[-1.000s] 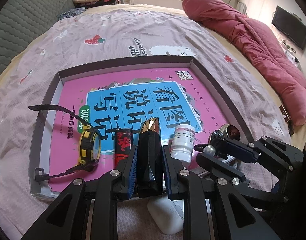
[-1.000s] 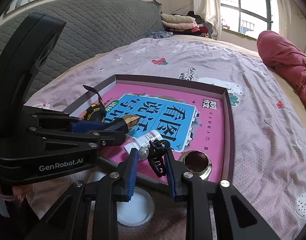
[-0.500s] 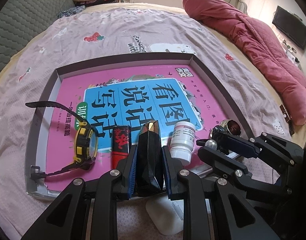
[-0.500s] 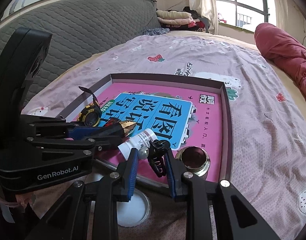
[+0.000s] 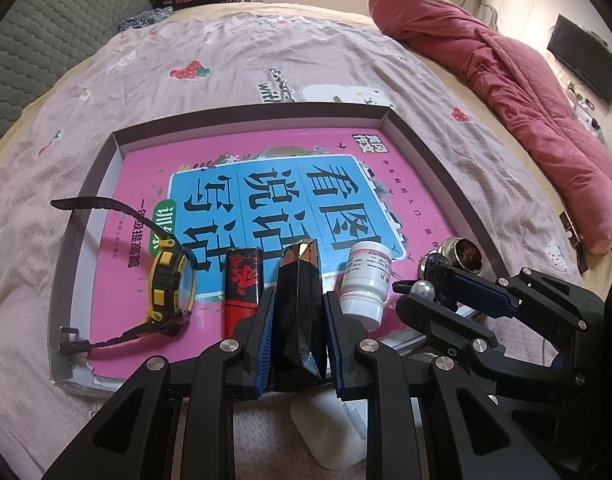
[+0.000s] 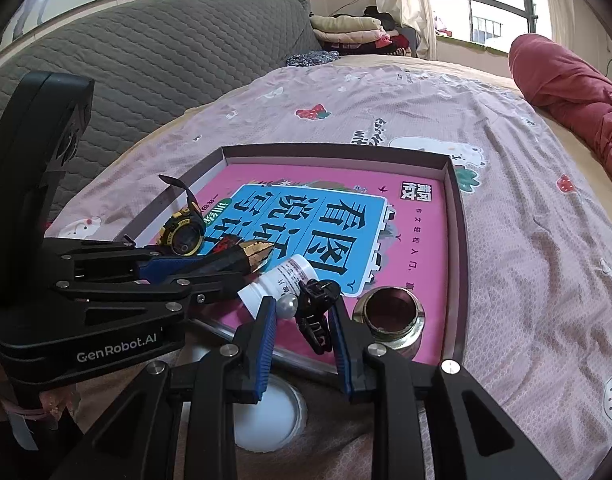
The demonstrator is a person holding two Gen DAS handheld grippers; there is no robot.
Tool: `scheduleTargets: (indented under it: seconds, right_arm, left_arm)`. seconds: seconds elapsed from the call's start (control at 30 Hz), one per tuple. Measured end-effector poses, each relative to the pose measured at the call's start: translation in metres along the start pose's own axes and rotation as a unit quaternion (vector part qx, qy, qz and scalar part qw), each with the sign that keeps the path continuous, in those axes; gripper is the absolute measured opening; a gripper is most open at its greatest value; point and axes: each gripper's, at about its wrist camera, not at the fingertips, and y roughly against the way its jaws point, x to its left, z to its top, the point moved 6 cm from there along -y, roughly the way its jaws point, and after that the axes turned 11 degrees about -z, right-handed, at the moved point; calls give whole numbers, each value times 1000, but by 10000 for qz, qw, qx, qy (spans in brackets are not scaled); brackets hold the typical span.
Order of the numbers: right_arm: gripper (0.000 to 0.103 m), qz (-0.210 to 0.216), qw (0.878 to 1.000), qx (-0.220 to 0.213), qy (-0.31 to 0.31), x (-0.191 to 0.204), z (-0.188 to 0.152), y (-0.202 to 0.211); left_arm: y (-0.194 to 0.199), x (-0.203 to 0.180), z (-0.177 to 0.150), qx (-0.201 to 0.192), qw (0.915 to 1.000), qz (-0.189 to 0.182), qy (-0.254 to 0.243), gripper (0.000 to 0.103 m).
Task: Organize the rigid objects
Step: 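Open left tool to set the black object in the tray while right tool releases the keychain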
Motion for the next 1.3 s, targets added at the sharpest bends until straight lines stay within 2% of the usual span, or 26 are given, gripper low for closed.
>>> scheduleTargets:
  seconds: [0.57,0.67,0.73,1.0,1.17,1.3]
  right_arm:
    - [28,50,9998,-66,-194,-4,2,4]
    - [30,94,9995,-152,-274,-6,5,7]
    - [32,114,9992,-227,-319,-7,7,10]
    - [36,116,9981,-524,-291,-6,15,24]
    - [46,92,9972,-695,-245,-6,17,33]
    - [47,-22,9964,-833,-118,-4,18,40]
  left_arm:
    - [13,7,-3,-90,9998,-72,176,25]
    - [18,8,-5,-121,9997,-76,210,29]
    - [21,8,-5,-145,9996,-92,229,35]
    - [36,3,-2,-266,9994,-98,212,44]
    - [45,0,0,-344,9992,-88,191,50]
    - [50,1,-1,-374,9990,-102,234,52]
